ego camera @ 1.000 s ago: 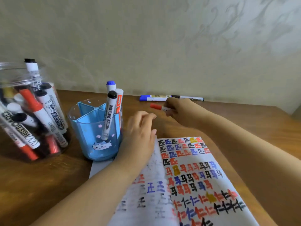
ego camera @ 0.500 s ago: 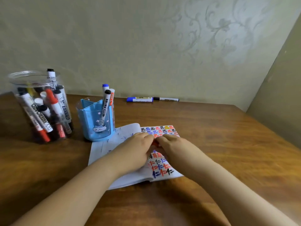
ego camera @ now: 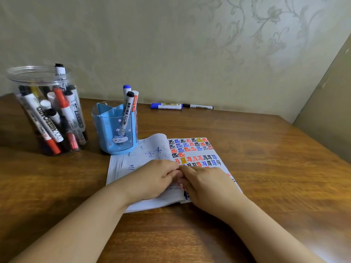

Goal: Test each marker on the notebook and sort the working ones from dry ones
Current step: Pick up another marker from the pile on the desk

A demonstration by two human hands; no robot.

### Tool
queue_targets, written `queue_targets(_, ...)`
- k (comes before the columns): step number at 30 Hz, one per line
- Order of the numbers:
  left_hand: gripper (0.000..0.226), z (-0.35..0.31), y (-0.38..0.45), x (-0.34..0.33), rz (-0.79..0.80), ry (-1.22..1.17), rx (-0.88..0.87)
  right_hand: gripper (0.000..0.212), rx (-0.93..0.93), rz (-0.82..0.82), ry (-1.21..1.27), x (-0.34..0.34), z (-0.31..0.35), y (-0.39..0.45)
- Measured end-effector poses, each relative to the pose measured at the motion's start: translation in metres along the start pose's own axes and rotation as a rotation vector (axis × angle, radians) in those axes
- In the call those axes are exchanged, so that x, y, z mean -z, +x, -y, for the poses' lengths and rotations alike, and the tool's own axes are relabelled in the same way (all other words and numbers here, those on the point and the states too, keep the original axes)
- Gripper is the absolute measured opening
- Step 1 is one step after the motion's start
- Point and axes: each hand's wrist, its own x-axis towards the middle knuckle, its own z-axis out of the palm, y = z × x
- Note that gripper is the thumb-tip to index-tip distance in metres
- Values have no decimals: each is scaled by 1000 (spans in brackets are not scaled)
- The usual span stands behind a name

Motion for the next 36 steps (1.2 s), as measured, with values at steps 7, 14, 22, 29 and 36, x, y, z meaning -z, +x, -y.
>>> queue_targets(7,20,-5,-1,2,-7,27,-19,39,-28,31,18,3,0,2)
queue_targets(14,17,-6,-1,-5,-37,128,-24,11,-74,54,-88,4,8,4)
queue_targets(22,19,-4,-3,1,36,81,-19,21,-44,27,-57,0,2,-1)
queue_targets(29,22,-10,-5,4,-43,-22,61,46,-257,98,64,10,4,0)
queue_targets(36,18,-13,-10,11,-128,-112,121,46,-495,91,399,50,-15,-12)
